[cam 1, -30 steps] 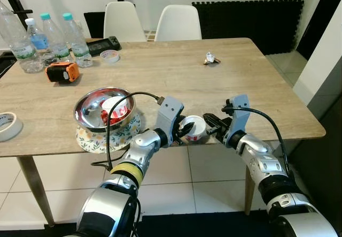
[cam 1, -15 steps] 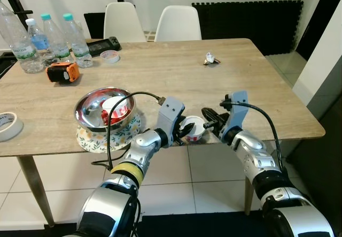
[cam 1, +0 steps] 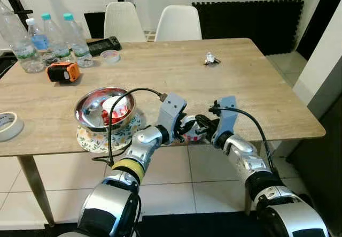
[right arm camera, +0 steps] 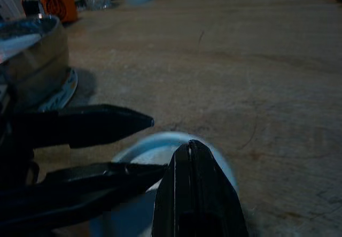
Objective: Restocking fridge
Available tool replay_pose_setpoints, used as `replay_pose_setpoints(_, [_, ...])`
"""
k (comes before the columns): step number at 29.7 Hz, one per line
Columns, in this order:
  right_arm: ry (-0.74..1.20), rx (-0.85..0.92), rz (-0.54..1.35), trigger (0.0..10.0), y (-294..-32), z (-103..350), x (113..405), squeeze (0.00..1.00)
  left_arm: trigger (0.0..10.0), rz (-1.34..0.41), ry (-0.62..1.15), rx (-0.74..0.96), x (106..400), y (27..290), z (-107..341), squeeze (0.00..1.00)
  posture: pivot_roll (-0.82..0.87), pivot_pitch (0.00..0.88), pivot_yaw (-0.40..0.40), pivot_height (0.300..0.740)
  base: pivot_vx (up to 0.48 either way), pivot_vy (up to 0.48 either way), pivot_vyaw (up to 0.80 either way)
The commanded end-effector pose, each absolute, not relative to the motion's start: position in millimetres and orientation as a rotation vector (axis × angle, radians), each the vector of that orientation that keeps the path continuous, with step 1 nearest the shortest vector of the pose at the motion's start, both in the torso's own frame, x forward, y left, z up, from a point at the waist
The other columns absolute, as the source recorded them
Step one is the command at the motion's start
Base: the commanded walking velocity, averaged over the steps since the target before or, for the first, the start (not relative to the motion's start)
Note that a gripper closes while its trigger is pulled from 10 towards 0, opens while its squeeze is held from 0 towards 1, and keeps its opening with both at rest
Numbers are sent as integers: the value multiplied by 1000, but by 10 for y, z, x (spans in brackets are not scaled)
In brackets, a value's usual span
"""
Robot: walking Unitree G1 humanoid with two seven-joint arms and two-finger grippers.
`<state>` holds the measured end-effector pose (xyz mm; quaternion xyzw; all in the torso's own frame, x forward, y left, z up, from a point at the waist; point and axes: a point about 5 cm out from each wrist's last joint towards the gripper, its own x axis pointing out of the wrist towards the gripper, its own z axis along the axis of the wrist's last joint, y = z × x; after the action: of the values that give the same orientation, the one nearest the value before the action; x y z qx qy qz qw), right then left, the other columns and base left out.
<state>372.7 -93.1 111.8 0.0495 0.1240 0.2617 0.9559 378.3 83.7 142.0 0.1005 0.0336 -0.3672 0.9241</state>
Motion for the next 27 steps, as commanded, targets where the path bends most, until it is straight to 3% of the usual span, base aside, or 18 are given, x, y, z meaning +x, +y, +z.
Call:
replay_pose_setpoints(1, [283,63,532,10000,-902,1056,3708,0,10000,-753,102,224,3775,882,1365,0,-6,85,10,740,0,0,0])
replay_pose_setpoints(5, [289,60,526,9961,-904,1040,3705,0,10000,-753,103,226,3776,883,1364,0,-5,88,9,740,0,0,0])
replay_pose_setpoints(6, [299,59,506,3961,-925,1018,3704,0,10000,-754,105,230,3776,884,1364,0,-5,86,13,740,0,0,0])
replay_pose_setpoints(9, [304,57,495,3176,-937,1006,3703,0,10000,-755,105,233,3776,884,1364,0,-5,91,12,740,0,0,0])
replay_pose_setpoints(10, [304,57,494,3608,-937,1004,3703,0,10000,-755,105,233,3776,884,1363,0,-5,90,13,740,0,0,0])
replay_pose_setpoints(11, [302,57,494,6745,-936,1008,3705,0,10000,-755,105,233,3775,884,1362,0,-5,90,13,740,0,0,0])
replay_pose_setpoints(12, [301,57,494,6745,-936,1011,3707,0,10000,-755,104,233,3775,884,1362,0,-5,90,13,740,0,0,0])
replay_pose_setpoints(13, [296,62,493,10000,-936,1027,3715,0,10000,-754,105,233,3775,885,1362,0,-5,90,13,740,0,0,0])
replay_pose_setpoints(20, [245,116,482,10000,-949,1157,3778,0,10000,-750,109,235,3773,888,1350,0,-8,90,12,740,0,0,0])
replay_pose_setpoints(23, [161,239,451,10000,-996,1349,3862,0,10000,-752,116,235,3765,900,1329,0,-9,91,13,740,0,0,0])
replay_pose_setpoints(27, [183,195,419,10000,-1061,1331,3876,0,10000,-754,123,234,3756,910,1309,0,-11,90,15,740,0,0,0])
